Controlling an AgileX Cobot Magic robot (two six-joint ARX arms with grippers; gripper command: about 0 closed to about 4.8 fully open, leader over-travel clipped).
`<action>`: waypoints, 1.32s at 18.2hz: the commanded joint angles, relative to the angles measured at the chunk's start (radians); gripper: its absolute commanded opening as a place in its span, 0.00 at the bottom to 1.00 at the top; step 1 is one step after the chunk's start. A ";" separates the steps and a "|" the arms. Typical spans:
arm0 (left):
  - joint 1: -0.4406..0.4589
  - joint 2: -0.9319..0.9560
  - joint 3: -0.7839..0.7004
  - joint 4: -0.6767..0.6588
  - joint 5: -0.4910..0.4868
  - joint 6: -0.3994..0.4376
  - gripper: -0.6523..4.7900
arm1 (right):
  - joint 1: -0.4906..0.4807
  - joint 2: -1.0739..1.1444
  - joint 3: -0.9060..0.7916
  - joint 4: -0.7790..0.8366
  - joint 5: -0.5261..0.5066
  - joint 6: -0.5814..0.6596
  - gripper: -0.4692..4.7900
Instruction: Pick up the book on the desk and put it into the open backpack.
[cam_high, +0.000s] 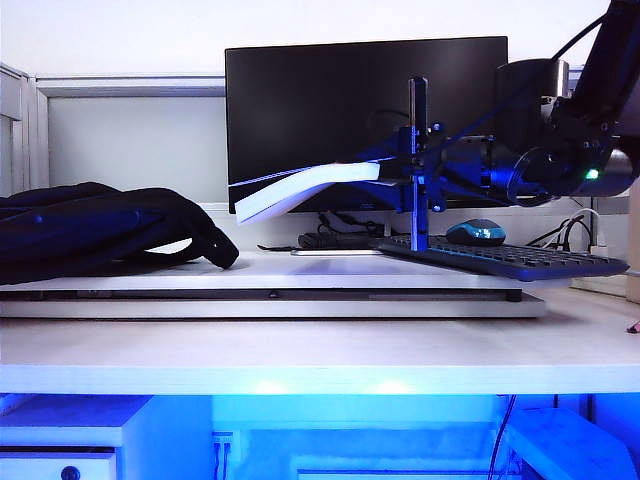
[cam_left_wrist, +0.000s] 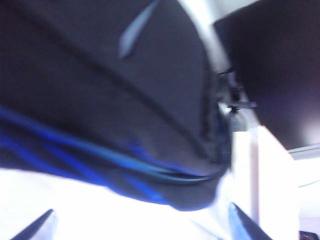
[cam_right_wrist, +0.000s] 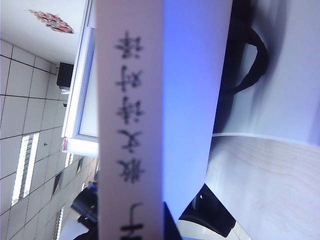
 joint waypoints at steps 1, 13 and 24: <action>0.000 0.021 0.002 0.042 -0.019 0.019 1.00 | 0.001 -0.020 0.013 0.072 -0.006 -0.014 0.08; -0.034 0.129 0.010 0.254 -0.058 -0.071 1.00 | 0.001 -0.020 0.014 0.072 -0.028 -0.014 0.08; -0.074 0.217 0.082 0.244 -0.107 -0.078 1.00 | 0.001 -0.020 0.026 0.073 -0.029 -0.010 0.08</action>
